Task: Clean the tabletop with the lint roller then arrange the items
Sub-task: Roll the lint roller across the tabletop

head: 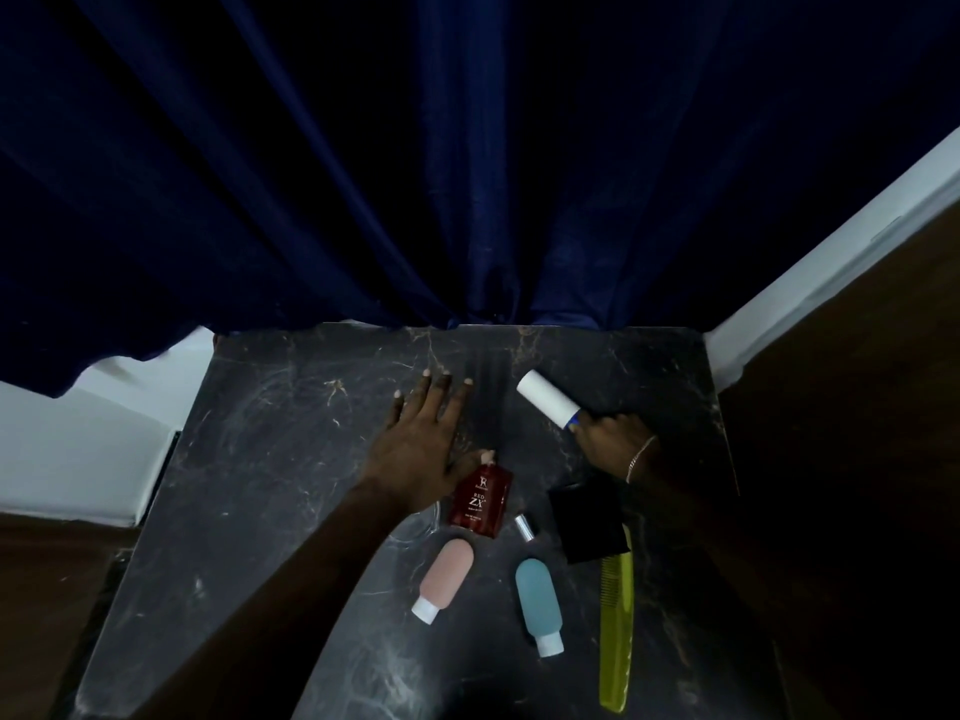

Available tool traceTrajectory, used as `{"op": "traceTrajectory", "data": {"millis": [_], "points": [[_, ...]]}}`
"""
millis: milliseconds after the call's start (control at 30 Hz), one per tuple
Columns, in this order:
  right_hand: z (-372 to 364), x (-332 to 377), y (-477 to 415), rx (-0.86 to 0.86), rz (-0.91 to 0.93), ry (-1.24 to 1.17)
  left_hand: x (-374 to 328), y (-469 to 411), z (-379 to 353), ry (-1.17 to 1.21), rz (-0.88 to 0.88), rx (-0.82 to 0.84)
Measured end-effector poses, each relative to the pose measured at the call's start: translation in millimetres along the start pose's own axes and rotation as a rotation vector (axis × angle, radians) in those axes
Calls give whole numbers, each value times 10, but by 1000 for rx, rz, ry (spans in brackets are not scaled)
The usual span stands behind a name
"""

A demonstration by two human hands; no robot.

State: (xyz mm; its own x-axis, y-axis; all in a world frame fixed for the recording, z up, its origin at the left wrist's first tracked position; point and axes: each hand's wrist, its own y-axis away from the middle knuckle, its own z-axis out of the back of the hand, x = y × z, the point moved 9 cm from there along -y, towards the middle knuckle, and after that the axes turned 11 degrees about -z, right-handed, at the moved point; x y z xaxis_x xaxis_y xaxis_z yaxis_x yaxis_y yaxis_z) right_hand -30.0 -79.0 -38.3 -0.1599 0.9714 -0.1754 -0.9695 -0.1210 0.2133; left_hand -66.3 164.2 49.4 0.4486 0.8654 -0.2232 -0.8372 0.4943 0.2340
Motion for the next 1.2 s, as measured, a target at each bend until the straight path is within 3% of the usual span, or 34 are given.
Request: {"op": "traceTrajectory", "data": {"millis": [133,667,833,1200], "points": [[-2,32,27,-4,-5,-22,26,-9,-67,-11,4,22],[-84,-1169,-84,22,-594,-359,198,-14,-185,9,12,30],[-102,-1249,-99,17,-592,-361,331,24,-272,-2,29,22],[-71,-582,-106,155,-388,-398,139,-221,-321,71,-15,52]]}}
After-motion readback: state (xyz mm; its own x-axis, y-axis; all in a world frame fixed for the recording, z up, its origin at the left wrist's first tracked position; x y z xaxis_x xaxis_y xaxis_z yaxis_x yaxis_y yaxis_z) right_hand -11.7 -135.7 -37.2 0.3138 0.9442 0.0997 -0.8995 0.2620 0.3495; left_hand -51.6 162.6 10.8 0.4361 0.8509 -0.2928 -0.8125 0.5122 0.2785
